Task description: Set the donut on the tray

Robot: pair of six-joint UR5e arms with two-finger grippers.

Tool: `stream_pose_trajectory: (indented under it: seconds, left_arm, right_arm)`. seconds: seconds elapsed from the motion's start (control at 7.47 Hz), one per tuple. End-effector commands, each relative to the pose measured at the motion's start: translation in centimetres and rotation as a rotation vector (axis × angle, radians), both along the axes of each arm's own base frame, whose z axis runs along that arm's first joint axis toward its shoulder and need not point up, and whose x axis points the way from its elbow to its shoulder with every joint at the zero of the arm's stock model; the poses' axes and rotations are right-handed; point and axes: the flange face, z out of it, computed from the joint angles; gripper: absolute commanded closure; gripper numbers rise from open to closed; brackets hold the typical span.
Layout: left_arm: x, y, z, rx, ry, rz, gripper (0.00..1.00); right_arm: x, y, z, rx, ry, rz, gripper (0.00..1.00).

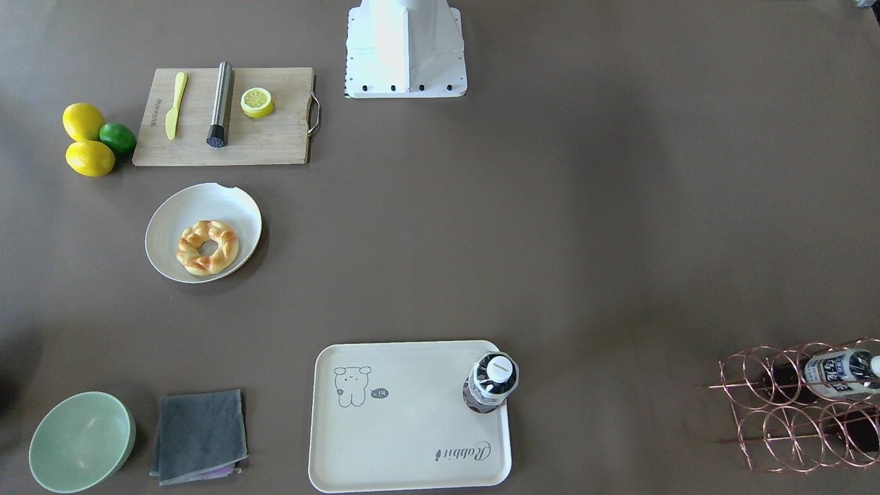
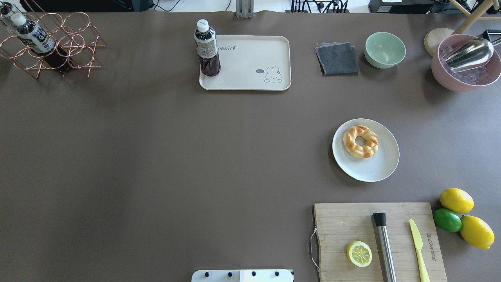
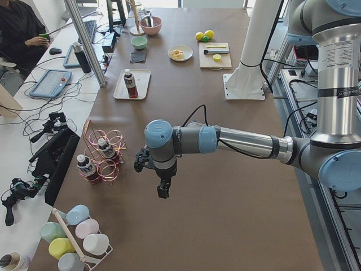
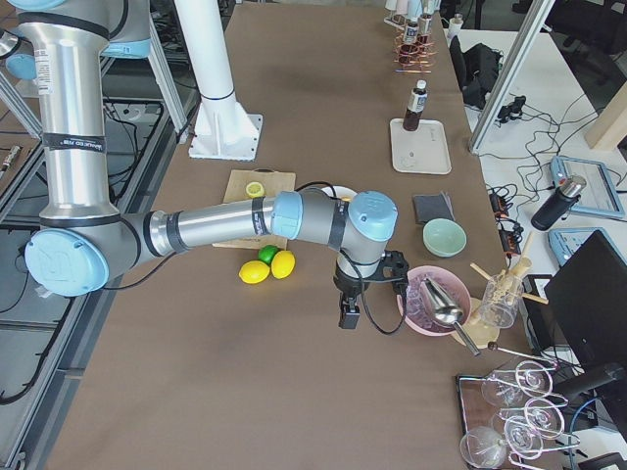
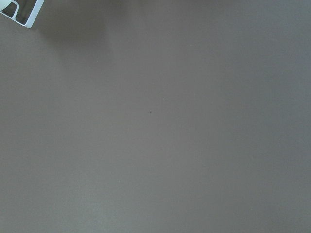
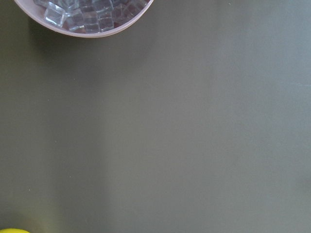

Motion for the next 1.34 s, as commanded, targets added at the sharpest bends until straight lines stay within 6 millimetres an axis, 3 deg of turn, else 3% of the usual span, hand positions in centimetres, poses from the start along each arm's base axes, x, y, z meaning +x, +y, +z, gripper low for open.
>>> stream_pose_trajectory:
  seconds: [0.0, 0.54, 0.67, 0.94, 1.2]
  left_arm:
    - [0.0, -0.2, -0.5, 0.012, 0.004, -0.001, 0.02]
    - [-0.1, -0.1, -0.2, 0.003, 0.001, -0.005, 0.02]
    - [-0.3, -0.1, -0.2, 0.003, 0.001, -0.009, 0.02]
    - [-3.0, 0.5, -0.4, 0.009, 0.001, -0.070, 0.02]
    - [-3.9, 0.7, -0.1, 0.003, -0.002, -0.088, 0.02]
  right_arm:
    - [-0.1, 0.2, 0.4, -0.008, -0.003, 0.000, 0.00]
    - [-0.3, -0.4, 0.8, -0.015, -0.012, -0.002, 0.00]
    - [-0.7, -1.3, -0.9, 0.025, -0.008, -0.009, 0.00]
    - [-1.3, -2.4, -1.9, -0.009, -0.004, 0.050, 0.00]
    - [-2.1, -2.1, -1.5, -0.011, -0.009, 0.029, 0.00]
